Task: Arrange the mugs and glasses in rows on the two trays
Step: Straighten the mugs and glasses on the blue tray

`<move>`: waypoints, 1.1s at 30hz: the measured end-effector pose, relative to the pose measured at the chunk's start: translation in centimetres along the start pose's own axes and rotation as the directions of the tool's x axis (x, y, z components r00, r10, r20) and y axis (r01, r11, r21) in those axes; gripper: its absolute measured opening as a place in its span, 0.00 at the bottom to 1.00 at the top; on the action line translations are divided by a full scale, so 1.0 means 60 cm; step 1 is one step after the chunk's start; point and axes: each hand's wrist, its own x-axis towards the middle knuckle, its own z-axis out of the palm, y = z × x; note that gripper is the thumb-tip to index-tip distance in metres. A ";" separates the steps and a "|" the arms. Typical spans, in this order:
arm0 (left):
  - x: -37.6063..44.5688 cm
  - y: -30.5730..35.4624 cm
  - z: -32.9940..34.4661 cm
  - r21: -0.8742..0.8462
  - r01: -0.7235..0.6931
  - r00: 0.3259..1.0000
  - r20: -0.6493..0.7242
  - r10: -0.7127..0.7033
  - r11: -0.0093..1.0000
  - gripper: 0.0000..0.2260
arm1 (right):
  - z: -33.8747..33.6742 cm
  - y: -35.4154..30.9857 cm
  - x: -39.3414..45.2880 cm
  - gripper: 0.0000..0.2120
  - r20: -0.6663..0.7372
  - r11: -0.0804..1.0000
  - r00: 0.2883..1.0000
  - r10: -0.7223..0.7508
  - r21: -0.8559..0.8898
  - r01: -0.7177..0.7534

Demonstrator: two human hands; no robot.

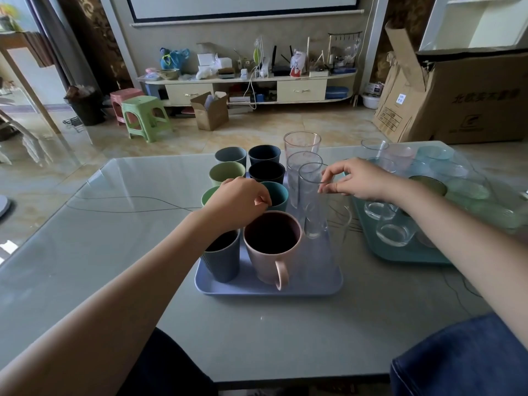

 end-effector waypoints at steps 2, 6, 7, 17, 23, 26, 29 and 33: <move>-0.003 0.003 -0.001 -0.008 -0.002 1.000 -0.009 0.002 1.000 0.10 | 0.002 -0.001 -0.005 0.05 -0.002 1.000 1.000 0.002 -0.009 -0.002; -0.002 0.007 0.004 -0.036 -0.002 1.000 -0.009 0.001 0.999 0.10 | 0.001 -0.007 -0.019 0.07 0.002 1.000 1.000 -0.012 0.001 0.012; 0.000 0.006 0.006 -0.057 -0.005 1.000 -0.013 0.004 0.998 0.09 | 0.002 -0.008 -0.022 0.08 0.001 1.000 1.000 -0.016 0.007 0.016; 0.018 0.020 0.042 -0.182 0.006 0.998 0.065 0.006 0.983 0.11 | 0.006 -0.019 -0.031 0.06 -0.016 0.998 0.999 -0.047 0.041 0.048; 0.018 0.024 0.044 -0.231 0.006 0.998 0.055 0.007 0.973 0.12 | 0.004 -0.017 -0.029 0.04 -0.010 0.998 0.999 -0.047 0.031 0.047; 0.019 0.024 0.045 -0.236 0.009 0.999 0.053 0.004 0.972 0.13 | 0.004 -0.017 -0.030 0.04 -0.012 0.999 0.999 -0.038 0.028 0.038; 0.018 0.022 0.045 -0.230 -0.002 0.998 0.059 0.016 0.973 0.13 | 0.002 -0.020 -0.032 0.05 0.002 0.999 1.000 -0.022 0.046 0.022; 0.013 0.012 0.036 -0.197 -0.033 0.991 0.124 0.059 0.980 0.17 | 0.000 -0.021 -0.030 0.06 0.025 0.997 1.000 -0.013 0.080 0.011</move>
